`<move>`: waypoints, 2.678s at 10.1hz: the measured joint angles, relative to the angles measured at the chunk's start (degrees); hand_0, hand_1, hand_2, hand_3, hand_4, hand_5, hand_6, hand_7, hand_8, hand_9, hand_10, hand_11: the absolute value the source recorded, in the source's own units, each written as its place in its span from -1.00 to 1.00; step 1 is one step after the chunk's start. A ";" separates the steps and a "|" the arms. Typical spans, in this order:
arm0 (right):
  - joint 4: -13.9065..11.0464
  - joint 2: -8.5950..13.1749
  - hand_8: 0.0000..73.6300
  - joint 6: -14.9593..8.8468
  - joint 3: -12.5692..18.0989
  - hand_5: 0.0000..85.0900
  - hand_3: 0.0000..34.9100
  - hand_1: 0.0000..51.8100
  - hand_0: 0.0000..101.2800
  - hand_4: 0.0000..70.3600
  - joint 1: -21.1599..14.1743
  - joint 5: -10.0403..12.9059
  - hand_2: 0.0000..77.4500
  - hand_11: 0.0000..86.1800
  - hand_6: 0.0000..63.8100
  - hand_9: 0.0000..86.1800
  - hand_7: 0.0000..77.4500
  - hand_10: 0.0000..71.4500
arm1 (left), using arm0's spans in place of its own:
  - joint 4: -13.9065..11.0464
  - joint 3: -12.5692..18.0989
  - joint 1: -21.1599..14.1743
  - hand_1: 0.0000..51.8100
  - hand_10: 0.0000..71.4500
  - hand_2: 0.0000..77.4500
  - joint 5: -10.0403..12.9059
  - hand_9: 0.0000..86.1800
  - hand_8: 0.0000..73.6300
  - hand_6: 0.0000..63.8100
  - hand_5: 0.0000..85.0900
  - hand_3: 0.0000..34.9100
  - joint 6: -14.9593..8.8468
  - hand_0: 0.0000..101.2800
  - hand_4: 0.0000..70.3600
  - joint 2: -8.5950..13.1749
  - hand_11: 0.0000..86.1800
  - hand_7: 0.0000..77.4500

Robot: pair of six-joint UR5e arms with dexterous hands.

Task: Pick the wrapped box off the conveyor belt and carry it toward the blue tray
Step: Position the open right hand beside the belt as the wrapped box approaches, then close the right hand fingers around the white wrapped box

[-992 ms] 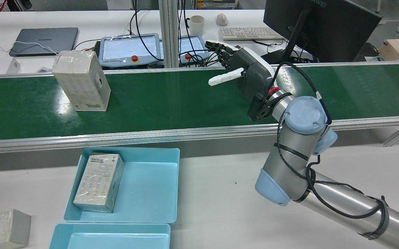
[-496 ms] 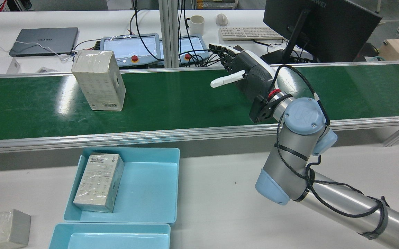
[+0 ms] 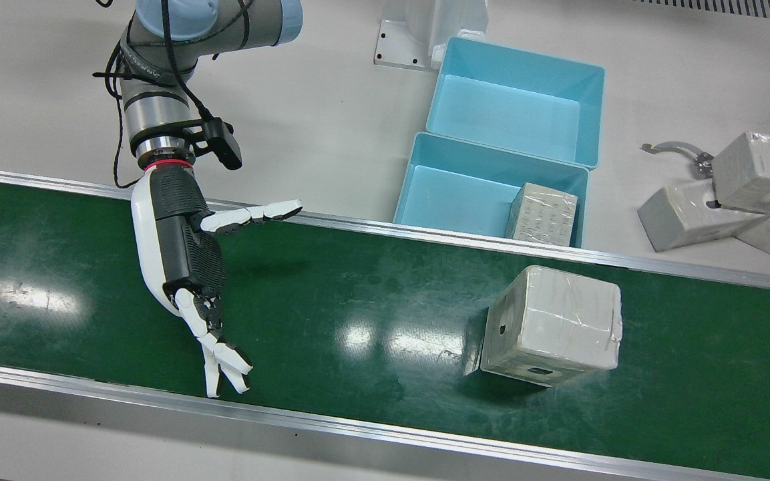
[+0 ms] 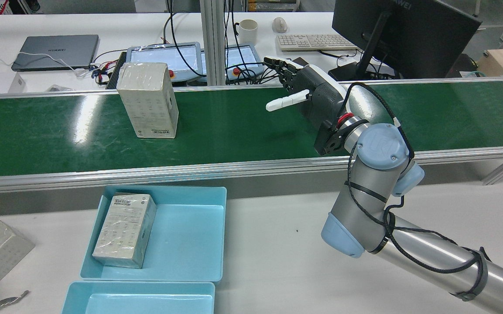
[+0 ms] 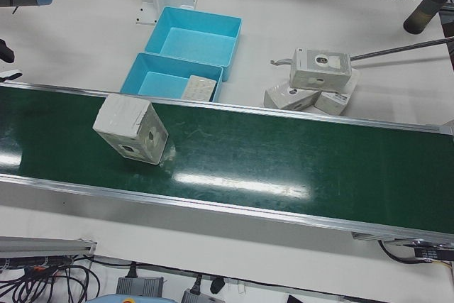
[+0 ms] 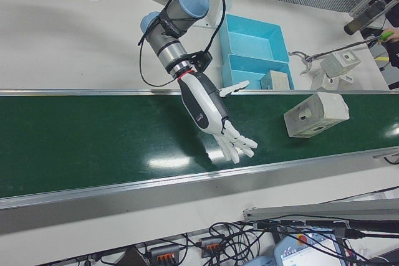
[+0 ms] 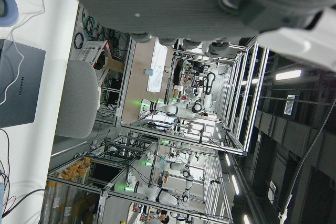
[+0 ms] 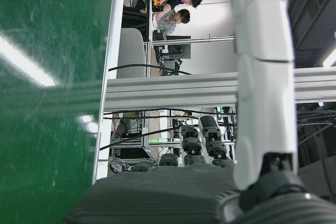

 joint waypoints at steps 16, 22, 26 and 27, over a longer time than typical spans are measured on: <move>4.80 -0.11 -1.00 -2.96 -2.56 -0.68 -1.00 -0.35 -0.02 -0.78 -0.26 -0.35 -0.76 -0.99 -0.91 -0.97 -0.92 -1.00 | 0.00 0.00 0.00 -1.00 -0.98 -0.97 0.00 -0.99 -0.99 -0.98 -0.97 -1.00 0.00 -1.00 -1.00 0.00 -0.99 -0.99; 4.83 0.13 -0.99 -3.05 -3.35 -0.67 -1.00 -0.35 -0.02 -0.75 -0.83 -0.35 -0.73 -0.99 -0.91 -0.97 -0.89 -1.00 | 0.00 0.00 0.00 -1.00 -0.98 -0.97 0.00 -0.99 -0.99 -0.98 -0.97 -1.00 0.00 -1.00 -1.00 0.00 -0.99 -0.99; 4.84 0.27 -0.94 -2.93 -4.72 -0.27 -1.00 -0.20 0.01 -0.67 -0.86 -0.28 -0.49 -0.97 -0.73 -0.97 -0.69 -1.00 | 0.00 0.00 0.00 -1.00 -0.98 -0.97 0.00 -0.99 -0.99 -0.98 -0.97 -1.00 0.00 -1.00 -1.00 0.00 -0.99 -0.99; 4.82 0.40 -0.81 -2.87 -5.42 -0.06 -1.00 -0.16 0.05 -0.64 -0.86 -0.27 -0.38 -0.99 -0.54 -0.97 -0.49 -1.00 | 0.00 0.00 0.00 -1.00 -0.98 -0.99 0.00 -0.99 -0.99 -0.98 -0.97 -1.00 0.00 -1.00 -1.00 0.00 -0.99 -0.99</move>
